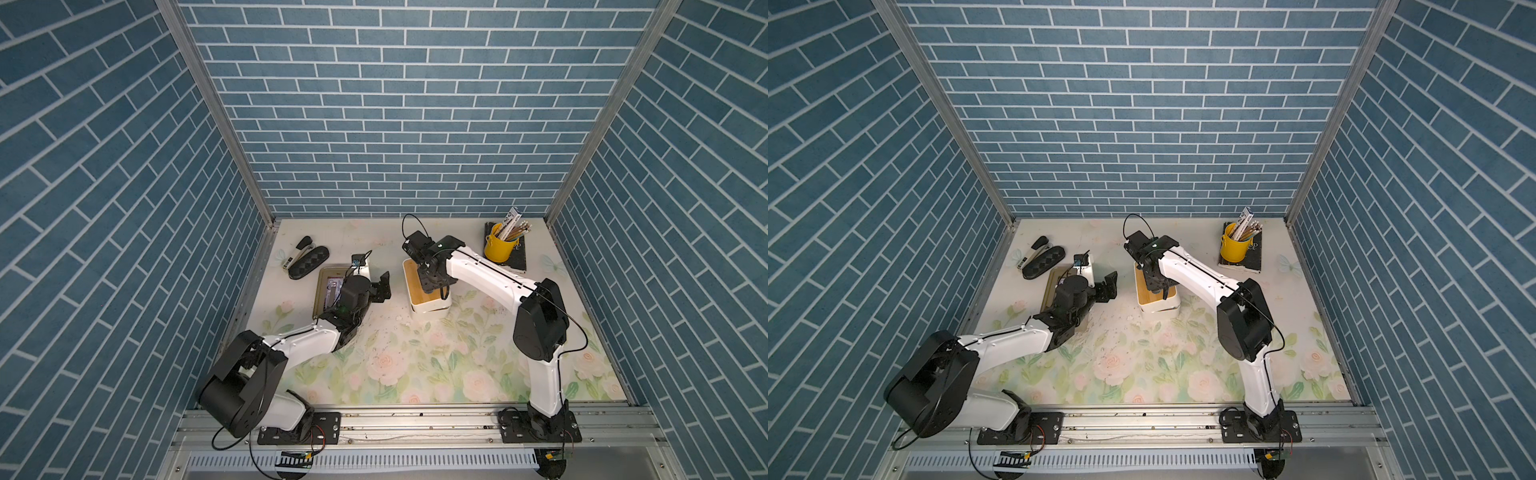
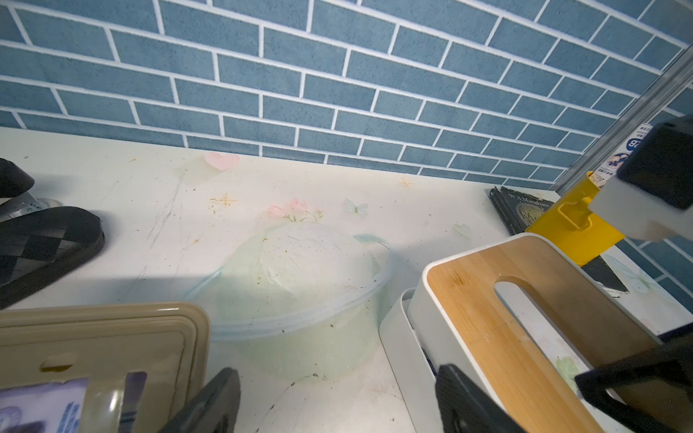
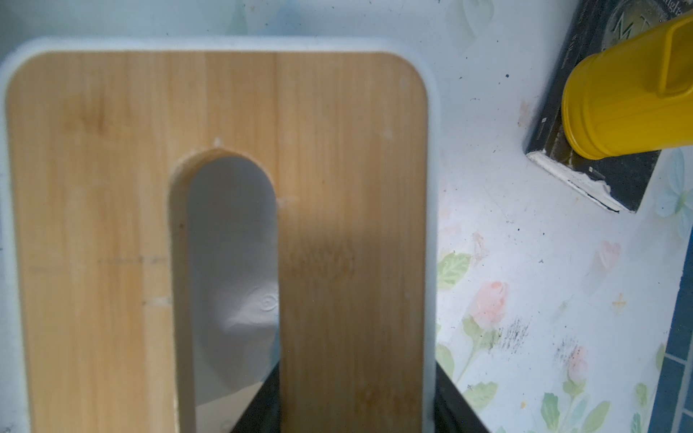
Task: Put the tissue paper into the tissue box
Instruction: Close the box lid on the tissue box.
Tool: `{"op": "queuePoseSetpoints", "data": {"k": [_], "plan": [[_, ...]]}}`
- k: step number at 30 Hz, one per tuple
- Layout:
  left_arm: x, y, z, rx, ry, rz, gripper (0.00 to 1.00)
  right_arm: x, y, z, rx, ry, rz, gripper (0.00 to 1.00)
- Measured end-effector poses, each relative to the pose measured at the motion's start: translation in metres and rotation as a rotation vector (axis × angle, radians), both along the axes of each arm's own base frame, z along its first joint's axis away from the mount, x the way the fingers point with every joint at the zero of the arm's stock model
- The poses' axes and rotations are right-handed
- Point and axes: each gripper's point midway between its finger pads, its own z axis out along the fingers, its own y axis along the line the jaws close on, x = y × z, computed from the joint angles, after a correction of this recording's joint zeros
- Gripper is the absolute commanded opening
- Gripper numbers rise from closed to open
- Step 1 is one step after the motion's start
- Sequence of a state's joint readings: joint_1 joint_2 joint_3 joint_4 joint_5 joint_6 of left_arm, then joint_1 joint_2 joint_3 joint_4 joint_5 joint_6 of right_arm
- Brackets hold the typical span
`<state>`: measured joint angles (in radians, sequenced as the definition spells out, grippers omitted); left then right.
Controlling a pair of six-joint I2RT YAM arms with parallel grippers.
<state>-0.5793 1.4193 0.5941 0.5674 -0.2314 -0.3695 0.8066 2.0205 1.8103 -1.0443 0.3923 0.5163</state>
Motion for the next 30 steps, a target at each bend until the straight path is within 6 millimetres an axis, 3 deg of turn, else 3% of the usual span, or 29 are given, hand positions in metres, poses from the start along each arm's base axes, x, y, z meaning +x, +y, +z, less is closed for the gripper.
{"op": "queuePoseSetpoints", "data": {"k": [24, 30], "plan": [[0.0, 0.0, 0.0, 0.0, 0.001, -0.003, 0.86, 0.004, -0.003, -0.022, 0.083, -0.003, -0.002, 0.19], [0.0, -0.002, -0.005, 0.004, 0.011, -0.008, 0.86, 0.003, -0.009, -0.039, 0.134, 0.016, -0.016, 0.19]]}}
